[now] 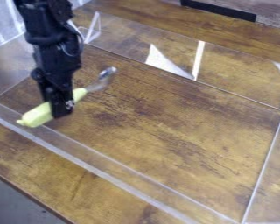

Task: Move the green spoon to the left

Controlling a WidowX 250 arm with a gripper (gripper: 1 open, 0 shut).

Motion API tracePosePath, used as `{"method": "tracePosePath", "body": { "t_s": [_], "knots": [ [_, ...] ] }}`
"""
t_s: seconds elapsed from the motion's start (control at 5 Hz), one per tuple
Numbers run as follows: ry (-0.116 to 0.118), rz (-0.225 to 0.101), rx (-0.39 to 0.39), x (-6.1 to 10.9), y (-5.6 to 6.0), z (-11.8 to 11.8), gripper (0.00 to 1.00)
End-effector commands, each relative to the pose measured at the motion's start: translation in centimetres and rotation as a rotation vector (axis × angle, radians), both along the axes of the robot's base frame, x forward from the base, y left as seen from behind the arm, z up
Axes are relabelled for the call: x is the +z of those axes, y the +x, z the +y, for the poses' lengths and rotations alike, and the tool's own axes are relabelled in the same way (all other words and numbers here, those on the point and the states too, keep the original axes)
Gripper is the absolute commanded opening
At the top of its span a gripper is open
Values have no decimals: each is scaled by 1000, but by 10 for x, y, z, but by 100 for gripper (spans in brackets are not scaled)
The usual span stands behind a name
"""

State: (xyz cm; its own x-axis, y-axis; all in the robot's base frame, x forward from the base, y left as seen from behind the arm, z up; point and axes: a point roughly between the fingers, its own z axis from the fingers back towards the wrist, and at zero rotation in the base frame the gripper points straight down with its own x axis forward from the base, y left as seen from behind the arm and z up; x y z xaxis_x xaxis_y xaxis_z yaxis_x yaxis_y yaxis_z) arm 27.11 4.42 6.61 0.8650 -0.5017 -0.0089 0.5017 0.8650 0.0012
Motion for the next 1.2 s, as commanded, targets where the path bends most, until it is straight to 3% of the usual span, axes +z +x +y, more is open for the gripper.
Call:
{"method": "tracePosePath", "body": {
  "t_s": [0.0,0.2,0.4,0.6,1.0],
  "knots": [
    [-13,-50,-30,-11,19,4,0],
    [-47,-79,7,-17,35,9,0],
    [-63,-89,43,-2,38,10,0],
    [-75,-96,74,12,40,11,0],
    [-113,-109,65,29,32,26,0]
  ]
}}
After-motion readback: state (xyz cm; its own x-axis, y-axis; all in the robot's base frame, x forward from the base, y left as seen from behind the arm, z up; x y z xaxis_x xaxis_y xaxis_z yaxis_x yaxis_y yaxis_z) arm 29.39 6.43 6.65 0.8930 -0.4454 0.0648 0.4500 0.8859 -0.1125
